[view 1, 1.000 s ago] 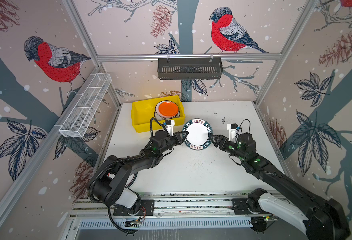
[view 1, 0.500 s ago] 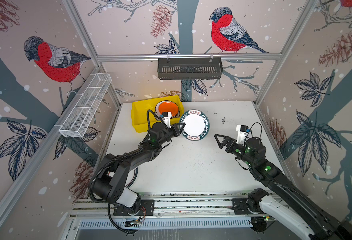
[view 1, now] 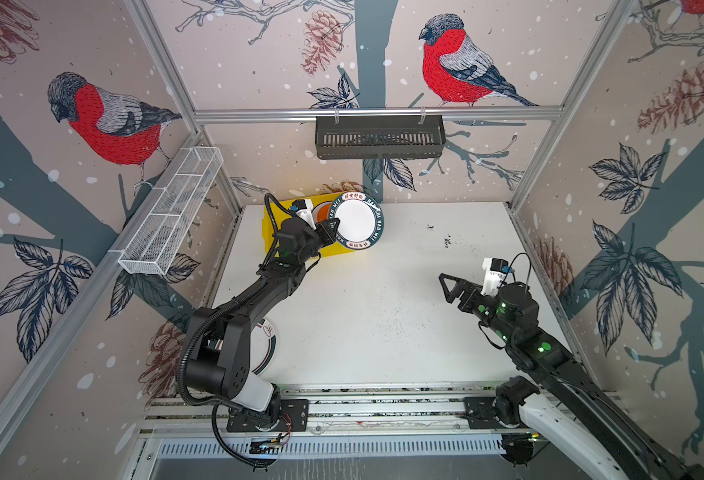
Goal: Place the plates into the plastic bin on the countertop
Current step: 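Carry the green-rim plate with the left gripper into the bin while the right withdraws, then open the left gripper and withdraw it toward the remaining red-rim plate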
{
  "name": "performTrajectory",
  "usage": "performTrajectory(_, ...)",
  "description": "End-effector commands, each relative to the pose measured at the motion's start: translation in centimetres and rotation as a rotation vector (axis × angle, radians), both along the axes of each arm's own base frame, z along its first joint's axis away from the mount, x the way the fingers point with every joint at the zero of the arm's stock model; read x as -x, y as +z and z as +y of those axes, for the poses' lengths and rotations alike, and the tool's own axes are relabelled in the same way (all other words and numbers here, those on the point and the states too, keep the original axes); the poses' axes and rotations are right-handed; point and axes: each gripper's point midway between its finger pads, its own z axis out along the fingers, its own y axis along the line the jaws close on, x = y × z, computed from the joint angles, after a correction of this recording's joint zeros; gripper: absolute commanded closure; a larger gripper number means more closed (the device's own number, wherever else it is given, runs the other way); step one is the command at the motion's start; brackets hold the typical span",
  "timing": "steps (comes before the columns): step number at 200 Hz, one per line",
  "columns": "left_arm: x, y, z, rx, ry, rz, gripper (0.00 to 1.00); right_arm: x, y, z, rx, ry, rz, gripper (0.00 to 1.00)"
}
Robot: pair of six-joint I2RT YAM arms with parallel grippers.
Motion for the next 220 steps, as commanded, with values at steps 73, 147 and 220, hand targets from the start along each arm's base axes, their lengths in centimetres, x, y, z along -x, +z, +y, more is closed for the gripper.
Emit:
performTrajectory(73, -11.1, -5.8, 6.2, -0.245, 0.231, 0.146, 1.0, -0.1, 0.2, -1.7, 0.043, -0.013, -0.005, 0.0)
performTrajectory(147, -13.0, -10.6, 6.1, -0.286, 0.223, 0.267, 0.87, -0.7, 0.0, -2.6, 0.029, -0.007, 0.013, 0.0)
performTrajectory(220, -11.1, -7.6, 7.2, -0.356, 0.271, 0.216, 0.02, -0.9, -0.1, -2.7, 0.018, 0.021, 0.014, 0.0)
